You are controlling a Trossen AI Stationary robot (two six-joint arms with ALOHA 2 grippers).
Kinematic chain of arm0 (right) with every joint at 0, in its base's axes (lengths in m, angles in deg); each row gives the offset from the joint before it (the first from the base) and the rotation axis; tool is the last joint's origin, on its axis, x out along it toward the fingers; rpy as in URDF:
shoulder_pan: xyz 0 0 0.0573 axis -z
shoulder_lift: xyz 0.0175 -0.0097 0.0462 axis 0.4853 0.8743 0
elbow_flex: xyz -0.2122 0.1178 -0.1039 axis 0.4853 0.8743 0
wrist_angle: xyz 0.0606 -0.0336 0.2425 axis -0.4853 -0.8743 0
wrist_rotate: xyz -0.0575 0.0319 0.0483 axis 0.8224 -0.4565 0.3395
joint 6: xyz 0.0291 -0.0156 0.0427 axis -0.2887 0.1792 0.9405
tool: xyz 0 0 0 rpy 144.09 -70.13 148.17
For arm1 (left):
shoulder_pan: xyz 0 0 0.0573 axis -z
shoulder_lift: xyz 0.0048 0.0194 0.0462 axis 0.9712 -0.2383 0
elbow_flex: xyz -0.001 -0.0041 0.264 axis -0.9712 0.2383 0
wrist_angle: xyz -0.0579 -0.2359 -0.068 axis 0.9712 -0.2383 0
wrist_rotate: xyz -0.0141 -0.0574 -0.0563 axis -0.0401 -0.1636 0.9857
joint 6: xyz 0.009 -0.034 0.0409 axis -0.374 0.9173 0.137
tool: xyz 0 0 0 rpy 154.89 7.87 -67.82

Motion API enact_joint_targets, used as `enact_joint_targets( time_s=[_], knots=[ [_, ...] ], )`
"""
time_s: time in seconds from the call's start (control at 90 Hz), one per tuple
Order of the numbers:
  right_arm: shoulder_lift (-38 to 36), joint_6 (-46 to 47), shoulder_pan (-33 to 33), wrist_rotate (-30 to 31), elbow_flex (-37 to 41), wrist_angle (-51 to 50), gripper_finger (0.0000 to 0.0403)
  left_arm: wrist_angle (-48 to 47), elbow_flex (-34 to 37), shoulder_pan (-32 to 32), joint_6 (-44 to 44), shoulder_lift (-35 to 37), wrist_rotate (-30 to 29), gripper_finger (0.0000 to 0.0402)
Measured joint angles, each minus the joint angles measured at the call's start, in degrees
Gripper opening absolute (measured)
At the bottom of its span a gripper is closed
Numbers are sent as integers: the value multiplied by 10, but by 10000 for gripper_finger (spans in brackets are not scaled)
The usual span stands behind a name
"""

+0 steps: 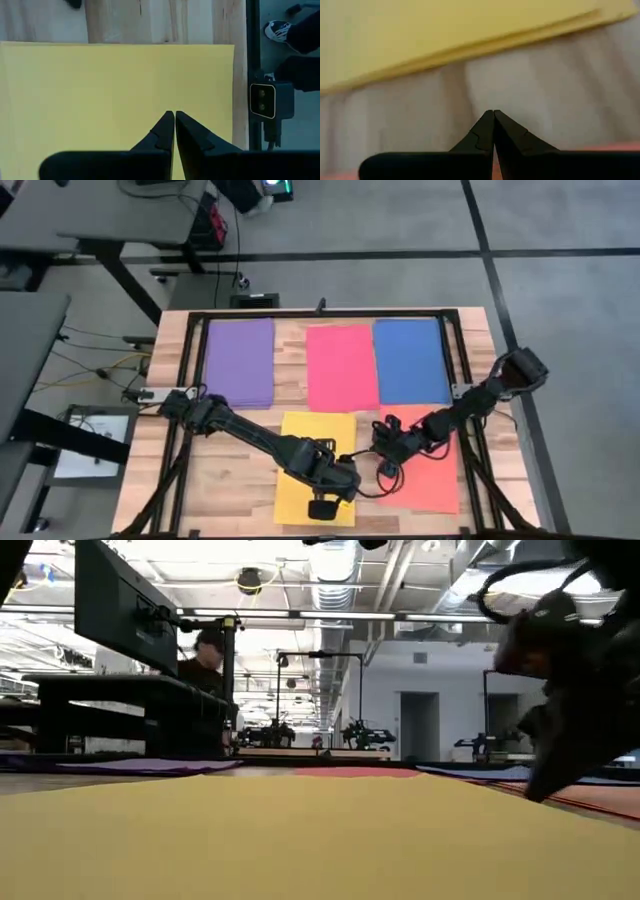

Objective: Organize paper
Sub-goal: Return to Home Position

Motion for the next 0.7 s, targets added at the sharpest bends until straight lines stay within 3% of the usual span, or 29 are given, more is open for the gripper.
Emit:
enact_joint_targets(
  time_s=[0.389,0.7],
  knots=[
    [-18,45,-92,-4,0,-58,0,1,0,0,9,0,0,0],
    [-15,38,-73,-12,-28,-70,0,1,0,-1,16,0,-1,0]
  ],
)
